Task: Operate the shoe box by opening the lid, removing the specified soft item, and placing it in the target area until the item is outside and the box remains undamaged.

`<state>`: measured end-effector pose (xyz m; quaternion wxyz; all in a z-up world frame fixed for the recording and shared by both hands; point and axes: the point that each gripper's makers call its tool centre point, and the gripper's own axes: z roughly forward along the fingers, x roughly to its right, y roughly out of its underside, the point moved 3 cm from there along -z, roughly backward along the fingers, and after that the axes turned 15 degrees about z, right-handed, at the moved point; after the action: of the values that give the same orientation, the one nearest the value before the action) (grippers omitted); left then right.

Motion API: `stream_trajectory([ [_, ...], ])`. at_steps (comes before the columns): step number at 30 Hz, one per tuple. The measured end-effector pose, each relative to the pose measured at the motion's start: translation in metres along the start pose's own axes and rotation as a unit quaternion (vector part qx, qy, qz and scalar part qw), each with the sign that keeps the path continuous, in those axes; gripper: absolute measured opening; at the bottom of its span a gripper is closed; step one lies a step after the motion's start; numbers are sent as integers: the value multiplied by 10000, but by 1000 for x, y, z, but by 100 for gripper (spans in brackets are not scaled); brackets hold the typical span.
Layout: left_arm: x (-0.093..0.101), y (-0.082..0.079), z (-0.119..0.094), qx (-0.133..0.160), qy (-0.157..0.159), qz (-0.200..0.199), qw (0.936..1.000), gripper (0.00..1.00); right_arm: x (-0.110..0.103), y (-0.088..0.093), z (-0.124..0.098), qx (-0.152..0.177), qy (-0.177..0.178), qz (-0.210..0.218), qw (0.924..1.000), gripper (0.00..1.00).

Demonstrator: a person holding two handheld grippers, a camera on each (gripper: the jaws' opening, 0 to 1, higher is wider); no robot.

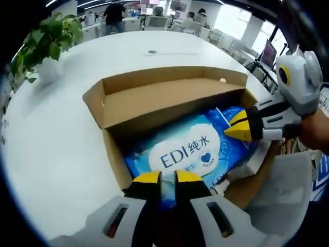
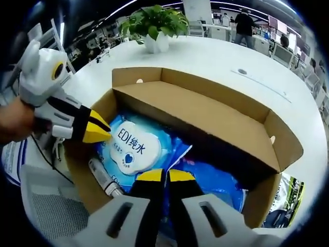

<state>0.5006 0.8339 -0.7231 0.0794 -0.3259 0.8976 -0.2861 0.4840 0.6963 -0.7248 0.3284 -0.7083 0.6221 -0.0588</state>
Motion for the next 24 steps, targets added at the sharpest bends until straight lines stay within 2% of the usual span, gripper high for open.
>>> stream_trajectory([
  [15, 0, -1, -3, 15, -20, -42, 10000, 7, 14, -1, -28, 233, 150, 84, 9996, 0],
  [24, 5, -5, 0, 28, 4, -45, 10000, 8, 41, 0, -49, 326, 399, 171, 9985, 0],
])
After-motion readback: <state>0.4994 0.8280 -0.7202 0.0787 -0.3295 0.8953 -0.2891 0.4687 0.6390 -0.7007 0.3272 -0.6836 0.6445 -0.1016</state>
